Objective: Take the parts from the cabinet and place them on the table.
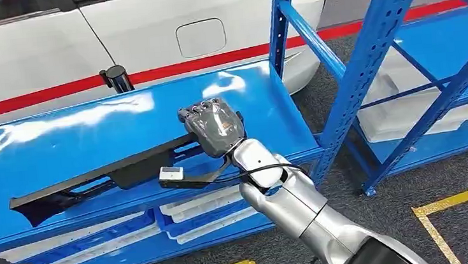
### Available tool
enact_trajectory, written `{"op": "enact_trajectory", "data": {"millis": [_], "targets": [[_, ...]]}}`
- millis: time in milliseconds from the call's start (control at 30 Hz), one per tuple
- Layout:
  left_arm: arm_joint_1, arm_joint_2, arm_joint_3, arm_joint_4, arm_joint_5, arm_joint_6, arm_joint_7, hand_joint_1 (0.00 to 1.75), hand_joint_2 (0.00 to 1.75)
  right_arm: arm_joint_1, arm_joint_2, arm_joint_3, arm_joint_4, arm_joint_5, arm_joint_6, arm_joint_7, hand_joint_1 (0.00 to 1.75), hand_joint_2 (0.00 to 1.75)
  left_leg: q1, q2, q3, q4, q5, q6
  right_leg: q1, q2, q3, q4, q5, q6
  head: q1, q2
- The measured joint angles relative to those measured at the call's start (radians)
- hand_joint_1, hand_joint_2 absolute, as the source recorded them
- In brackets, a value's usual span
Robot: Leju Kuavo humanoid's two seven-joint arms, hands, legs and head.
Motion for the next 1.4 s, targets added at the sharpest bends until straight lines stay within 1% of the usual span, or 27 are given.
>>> {"op": "enact_trajectory", "data": {"millis": [33,100,133,200,233,333,400,433,500,567,633,700,733,867,900,933,1033,1067,1100,1133,1200,1233,1267,1300,1333,1367,1400], "targets": [[0.0,0.0,0.0,0.0,0.0,0.0,0.0,0.0,1.75,0.001,0.0,0.001,0.003,0.0,0.0,0.0,1.71,1.75,0.001,0.0,-0.032,0.077,-0.032,-0.004,0.002,0.0,-0.006,0.0,0.002,-0.002,0.0,0.0],[0.0,0.0,0.0,0.0,0.0,0.0,0.001,0.0,1.75,0.004,0.0,0.002,0.011,0.0,0.0,-0.001,1.71,1.75,0.002,0.0,-0.032,0.093,-0.025,-0.005,0.002,0.0,-0.012,0.001,0.008,0.0,0.0,0.0],[0.0,0.0,0.0,0.0,0.0,0.0,0.001,0.0,1.75,0.003,0.001,0.002,0.015,-0.001,0.0,-0.002,1.71,1.75,0.003,0.0,0.004,0.036,0.009,-0.003,0.002,0.0,-0.014,0.001,0.01,0.003,0.0,0.0],[-0.003,0.002,0.0,0.0,0.0,0.0,0.001,0.0,1.75,0.001,0.006,0.002,0.021,-0.002,-0.001,-0.004,1.71,1.75,0.004,0.0,0.123,-0.158,0.087,0.005,0.002,0.001,-0.013,0.001,0.013,0.008,0.0,0.0],[-0.007,0.003,0.0,0.0,0.002,0.0,0.001,0.0,1.75,0.0,0.01,0.002,0.023,-0.003,-0.001,-0.005,1.71,1.75,0.0,-0.001,0.147,-0.205,0.075,0.009,0.008,0.001,-0.015,0.002,0.016,0.014,0.0,0.0],[-0.008,0.003,0.0,0.0,0.007,0.0,-0.001,0.0,1.75,-0.002,0.019,0.005,0.031,-0.007,-0.002,-0.013,1.71,1.75,-0.011,-0.002,0.134,-0.2,0.086,0.025,0.009,0.0,-0.022,0.0,0.026,0.03,0.002,0.0],[-0.008,0.003,0.0,0.0,0.01,0.0,-0.005,0.0,1.75,-0.003,0.024,0.006,0.036,-0.008,-0.002,-0.014,1.71,1.75,-0.002,0.001,0.135,-0.221,0.108,0.049,0.013,0.0,-0.031,0.001,0.025,0.041,0.002,0.0],[-0.009,0.002,0.0,0.0,0.01,0.0,-0.008,0.0,1.75,-0.004,0.025,0.006,0.038,-0.008,-0.002,-0.014,1.71,1.75,-0.007,0.004,0.133,-0.226,0.114,0.054,0.012,0.0,-0.047,0.03,0.0,0.038,0.003,0.0],[-0.008,0.002,0.001,0.0,0.015,0.0,-0.011,0.0,1.75,-0.003,0.026,0.007,0.044,-0.01,-0.002,-0.014,1.71,1.75,-0.01,0.004,0.12,-0.225,0.123,0.065,0.012,-0.001,-0.111,0.189,-0.084,0.024,0.004,0.0],[-0.006,0.002,0.001,0.0,0.015,0.0,-0.014,0.0,1.75,0.001,0.024,0.008,0.052,-0.012,-0.002,-0.014,1.71,1.75,-0.013,0.004,0.107,-0.223,0.131,0.067,0.012,-0.001,-0.16,0.323,-0.132,0.028,0.004,0.0],[-0.006,0.001,0.001,0.0,0.015,0.0,-0.014,0.0,1.75,0.004,0.024,0.008,0.058,-0.014,-0.002,-0.014,1.71,1.75,-0.014,0.003,0.101,-0.223,0.136,0.065,0.012,-0.001,-0.12,0.27,-0.112,0.041,0.004,0.0],[-0.006,0.0,0.001,0.0,0.015,0.0,-0.015,0.0,1.75,0.002,0.025,0.008,0.062,-0.017,-0.003,-0.014,1.71,1.75,-0.015,0.002,0.099,-0.218,0.138,0.061,0.012,-0.001,0.0,0.072,-0.049,0.052,0.004,0.0],[-0.006,0.0,0.001,0.0,0.015,0.0,-0.016,0.0,1.75,0.001,0.026,0.008,0.063,-0.017,-0.004,-0.014,1.71,1.75,-0.017,0.002,0.096,-0.213,0.138,0.057,0.013,-0.001,0.037,-0.008,-0.049,0.043,0.004,0.0],[-0.005,0.001,0.002,0.0,0.015,-0.003,-0.016,0.0,1.75,0.004,0.029,0.009,0.066,-0.018,-0.008,-0.014,1.71,1.75,-0.018,0.002,0.085,-0.21,0.151,0.032,0.022,0.001,0.035,-0.005,-0.029,0.02,0.003,0.0],[-0.006,0.002,0.002,0.0,0.015,-0.003,-0.016,0.0,1.75,0.003,0.031,0.01,0.066,-0.018,-0.008,-0.014,1.71,1.75,-0.016,0.0,0.08,-0.207,0.147,0.03,0.006,0.0,0.035,-0.014,-0.021,0.009,0.004,0.0],[-0.004,0.0,0.001,0.0,0.015,-0.003,-0.018,0.0,1.75,0.003,0.035,0.01,0.067,-0.018,-0.008,-0.014,1.71,1.75,-0.014,-0.001,0.072,-0.188,0.122,0.023,0.006,0.0,0.033,-0.014,-0.016,0.003,0.002,0.0],[-0.003,0.003,0.002,0.0,0.014,-0.003,-0.019,0.0,1.75,0.005,0.04,0.01,0.069,-0.016,-0.008,-0.011,1.71,1.75,-0.004,-0.001,-0.017,0.036,-0.013,0.001,0.009,-0.001,0.017,-0.013,-0.005,-0.006,0.0,0.0],[-0.001,0.003,0.002,0.0,0.014,-0.003,-0.019,0.0,1.75,0.008,0.04,0.01,0.071,-0.015,-0.008,-0.01,1.71,1.75,-0.002,-0.001,-0.037,0.087,-0.032,-0.002,0.01,-0.001,0.011,-0.013,-0.002,-0.007,0.0,0.0],[0.0,0.003,0.002,0.0,0.011,-0.003,-0.019,0.0,1.75,0.013,0.04,0.01,0.072,-0.012,-0.008,-0.006,1.71,1.75,0.0,-0.001,-0.036,0.1,-0.027,-0.003,0.01,-0.001,0.006,-0.012,0.002,-0.003,-0.001,0.0],[0.001,0.004,0.002,0.0,0.008,-0.004,-0.019,0.0,1.75,0.015,0.04,0.01,0.072,-0.01,-0.008,-0.005,1.71,1.75,0.002,-0.001,-0.01,0.061,-0.002,-0.004,0.01,-0.001,0.002,-0.011,0.004,-0.004,0.0,0.0],[0.0,0.005,0.002,0.0,0.007,-0.004,-0.019,0.0,1.75,0.014,0.041,0.01,0.072,-0.008,-0.008,-0.004,1.71,1.75,0.003,-0.001,0.103,-0.123,0.078,0.001,0.009,0.0,0.0,-0.008,0.008,0.001,0.0,0.0],[-0.001,0.006,0.002,0.0,0.006,-0.004,-0.019,0.0,1.75,0.014,0.042,0.01,0.071,-0.008,-0.008,-0.004,1.71,1.75,0.003,-0.001,0.144,-0.197,0.089,0.007,0.01,0.0,0.001,-0.008,0.01,0.004,0.0,0.0],[-0.003,0.007,0.002,0.0,0.006,-0.005,-0.019,0.0,1.75,0.013,0.043,0.01,0.071,-0.007,-0.008,-0.003,1.71,1.75,-0.005,-0.001,0.153,-0.21,0.081,0.012,0.019,0.0,-0.004,-0.008,0.015,0.012,0.0,0.0],[-0.003,0.006,0.002,0.0,0.005,-0.005,-0.019,0.0,1.75,0.013,0.043,0.01,0.072,-0.006,-0.008,-0.003,1.71,1.75,-0.007,-0.003,0.148,-0.211,0.085,0.018,0.018,0.0,-0.006,-0.008,0.016,0.015,0.001,0.0],[-0.001,0.007,0.002,0.0,0.005,-0.005,-0.019,0.0,1.75,0.015,0.043,0.01,0.072,-0.006,-0.008,-0.002,1.71,1.75,-0.013,-0.002,0.141,-0.208,0.09,0.028,0.014,-0.001,-0.009,-0.011,0.024,0.027,0.0,0.0],[-0.001,0.008,0.002,0.0,0.005,-0.005,-0.019,0.0,1.75,0.015,0.043,0.01,0.071,-0.006,-0.008,-0.003,1.71,1.75,-0.014,-0.002,0.141,-0.208,0.09,0.029,0.014,0.0,-0.009,-0.012,0.026,0.029,0.0,0.0],[-0.002,0.008,0.002,0.0,0.005,-0.005,-0.019,0.0,1.75,0.015,0.043,0.01,0.071,-0.005,-0.008,-0.002,1.71,1.75,-0.01,0.0,0.141,-0.224,0.105,0.046,0.018,0.0,-0.015,-0.013,0.027,0.039,0.0,0.0]]}}
